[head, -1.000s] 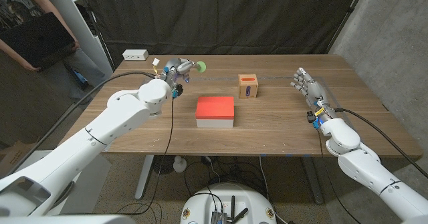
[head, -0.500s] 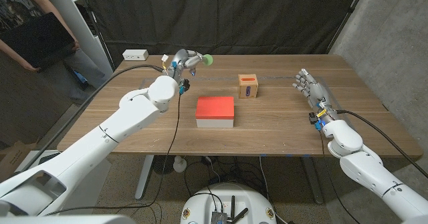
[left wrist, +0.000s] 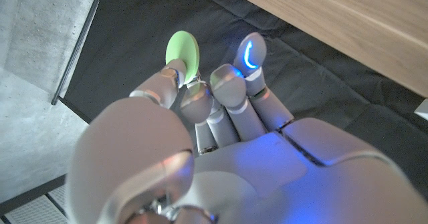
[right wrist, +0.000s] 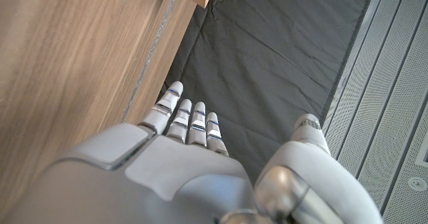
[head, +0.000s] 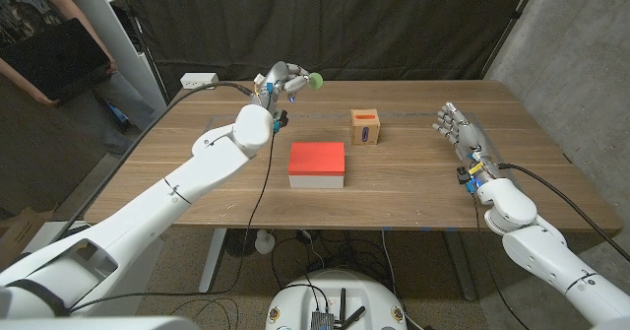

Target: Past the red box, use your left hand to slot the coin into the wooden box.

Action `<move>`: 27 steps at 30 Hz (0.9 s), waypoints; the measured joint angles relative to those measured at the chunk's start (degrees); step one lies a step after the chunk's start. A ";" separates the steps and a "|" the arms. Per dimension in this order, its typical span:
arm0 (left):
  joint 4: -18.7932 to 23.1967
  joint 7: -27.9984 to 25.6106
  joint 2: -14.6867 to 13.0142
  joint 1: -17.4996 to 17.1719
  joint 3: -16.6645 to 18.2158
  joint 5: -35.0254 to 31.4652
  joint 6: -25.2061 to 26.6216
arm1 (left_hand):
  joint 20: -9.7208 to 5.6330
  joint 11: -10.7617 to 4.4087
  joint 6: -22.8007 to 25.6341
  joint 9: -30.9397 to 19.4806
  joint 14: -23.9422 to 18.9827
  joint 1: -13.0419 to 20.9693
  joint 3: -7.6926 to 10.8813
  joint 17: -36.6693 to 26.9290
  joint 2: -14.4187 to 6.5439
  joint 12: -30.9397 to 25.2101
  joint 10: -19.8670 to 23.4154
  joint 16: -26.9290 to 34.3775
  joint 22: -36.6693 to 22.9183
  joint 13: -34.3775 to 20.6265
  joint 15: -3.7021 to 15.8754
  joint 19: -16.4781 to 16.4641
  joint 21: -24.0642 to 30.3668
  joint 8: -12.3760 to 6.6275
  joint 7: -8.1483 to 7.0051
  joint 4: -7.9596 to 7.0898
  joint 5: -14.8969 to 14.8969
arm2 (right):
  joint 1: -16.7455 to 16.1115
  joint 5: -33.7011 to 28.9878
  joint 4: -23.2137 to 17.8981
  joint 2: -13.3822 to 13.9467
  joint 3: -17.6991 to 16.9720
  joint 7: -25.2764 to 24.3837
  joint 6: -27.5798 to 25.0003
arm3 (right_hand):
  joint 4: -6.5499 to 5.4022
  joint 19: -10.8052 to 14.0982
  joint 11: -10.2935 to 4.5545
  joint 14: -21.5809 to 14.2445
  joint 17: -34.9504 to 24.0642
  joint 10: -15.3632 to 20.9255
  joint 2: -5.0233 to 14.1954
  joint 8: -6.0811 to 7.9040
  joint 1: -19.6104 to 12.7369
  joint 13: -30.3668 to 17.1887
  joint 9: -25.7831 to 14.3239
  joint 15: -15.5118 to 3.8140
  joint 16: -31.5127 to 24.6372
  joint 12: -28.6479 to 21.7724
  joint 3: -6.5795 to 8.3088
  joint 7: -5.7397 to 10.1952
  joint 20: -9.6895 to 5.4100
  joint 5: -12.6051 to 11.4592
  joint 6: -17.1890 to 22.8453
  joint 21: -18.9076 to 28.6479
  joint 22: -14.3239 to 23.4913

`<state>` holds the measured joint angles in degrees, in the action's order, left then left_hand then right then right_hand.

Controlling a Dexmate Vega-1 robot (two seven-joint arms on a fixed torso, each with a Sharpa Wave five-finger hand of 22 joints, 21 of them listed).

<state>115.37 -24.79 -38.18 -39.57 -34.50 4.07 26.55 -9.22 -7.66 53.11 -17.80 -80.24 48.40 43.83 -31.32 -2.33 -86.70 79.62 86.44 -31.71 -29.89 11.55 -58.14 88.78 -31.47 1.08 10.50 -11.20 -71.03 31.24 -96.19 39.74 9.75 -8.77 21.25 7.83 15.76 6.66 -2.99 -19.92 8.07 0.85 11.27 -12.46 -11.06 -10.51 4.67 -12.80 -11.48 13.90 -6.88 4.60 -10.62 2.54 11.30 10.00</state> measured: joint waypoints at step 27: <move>-4.80 4.92 4.11 9.67 -9.27 -17.41 2.64 | 0.00 0.51 0.19 -0.05 0.00 1.04 -0.31 0.63 -0.17 -0.43 -0.11 0.26 -1.10 -0.37 -0.01 0.00 -0.01 1.14 0.18 -0.30 0.24 | -0.58 0.87 -0.08 0.15 -0.40 0.54 -0.30 | 0.00 0.00 0.00 0.00 0.00 0.00 0.00 0.00 0.00 0.00 0.00 0.00 0.00 0.00 0.00 0.00 0.00 0.00 0.00 0.00 0.00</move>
<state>110.57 -19.87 -34.07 -29.91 -43.77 -13.34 29.20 -9.23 -7.15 53.30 -17.85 -80.24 49.43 43.52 -30.69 -2.50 -87.13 79.51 86.69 -32.81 -30.26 11.54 -58.14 88.78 -30.33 1.26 10.21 -10.96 -71.61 32.11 -96.28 39.90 9.35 -8.23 20.96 7.83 15.76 6.66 -2.99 -19.92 8.07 0.85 11.27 -12.46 -11.05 -10.51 4.67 -12.80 -11.48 13.90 -6.88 4.60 -10.62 2.54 11.30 10.00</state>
